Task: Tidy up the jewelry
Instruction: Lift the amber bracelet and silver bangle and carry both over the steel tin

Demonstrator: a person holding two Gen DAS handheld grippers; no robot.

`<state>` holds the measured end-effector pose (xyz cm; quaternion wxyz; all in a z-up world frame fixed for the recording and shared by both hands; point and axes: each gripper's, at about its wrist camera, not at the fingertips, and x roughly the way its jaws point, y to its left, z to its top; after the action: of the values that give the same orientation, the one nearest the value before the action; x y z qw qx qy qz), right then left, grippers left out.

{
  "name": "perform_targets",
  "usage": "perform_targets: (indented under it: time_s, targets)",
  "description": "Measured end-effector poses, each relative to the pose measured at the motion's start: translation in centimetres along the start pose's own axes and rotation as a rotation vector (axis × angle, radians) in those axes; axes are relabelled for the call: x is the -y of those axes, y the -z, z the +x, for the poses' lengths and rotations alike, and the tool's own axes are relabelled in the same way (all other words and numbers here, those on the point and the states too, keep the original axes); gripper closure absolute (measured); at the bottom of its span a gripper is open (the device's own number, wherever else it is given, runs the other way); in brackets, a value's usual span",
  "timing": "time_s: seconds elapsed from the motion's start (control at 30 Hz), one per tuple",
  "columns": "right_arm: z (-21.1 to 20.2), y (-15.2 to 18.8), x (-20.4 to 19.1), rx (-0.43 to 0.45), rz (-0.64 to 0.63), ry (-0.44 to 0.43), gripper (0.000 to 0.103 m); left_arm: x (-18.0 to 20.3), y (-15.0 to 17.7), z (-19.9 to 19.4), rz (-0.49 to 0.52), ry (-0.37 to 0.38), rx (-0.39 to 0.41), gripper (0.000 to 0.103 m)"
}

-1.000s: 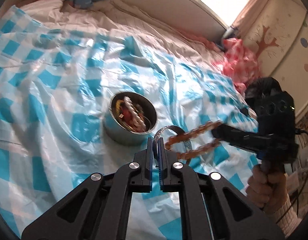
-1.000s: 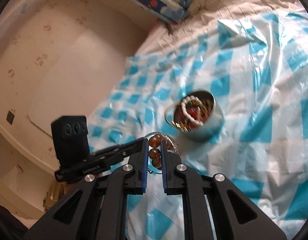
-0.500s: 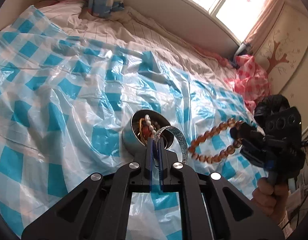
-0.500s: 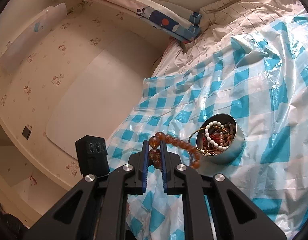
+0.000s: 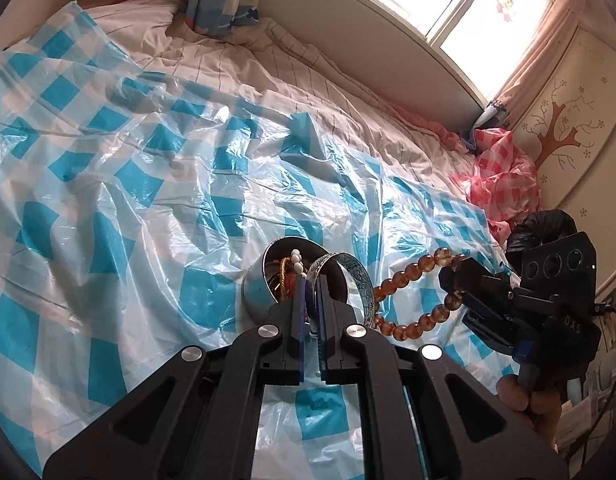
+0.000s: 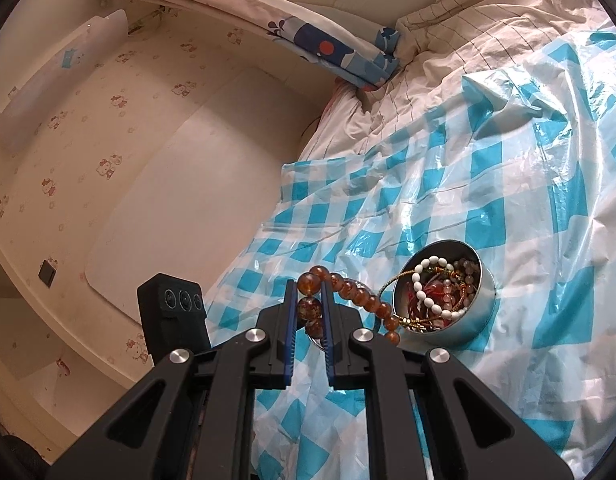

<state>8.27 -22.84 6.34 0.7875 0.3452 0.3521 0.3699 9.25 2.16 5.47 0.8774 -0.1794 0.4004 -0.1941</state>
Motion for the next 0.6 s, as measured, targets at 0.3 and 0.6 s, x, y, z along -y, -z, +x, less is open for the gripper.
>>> perform_targets:
  time_s: [0.3, 0.6]
  targets:
    - [1.2, -0.6, 0.6, -0.004, -0.003, 0.024, 0.091, -0.6, -0.7, 1.7, -0.020, 0.007, -0.015, 0.098]
    - [2.7, -1.3, 1.7, -0.017, -0.002, 0.050, 0.091, -1.5, -0.9, 3.9, -0.055, 0.006, -0.040, 0.098]
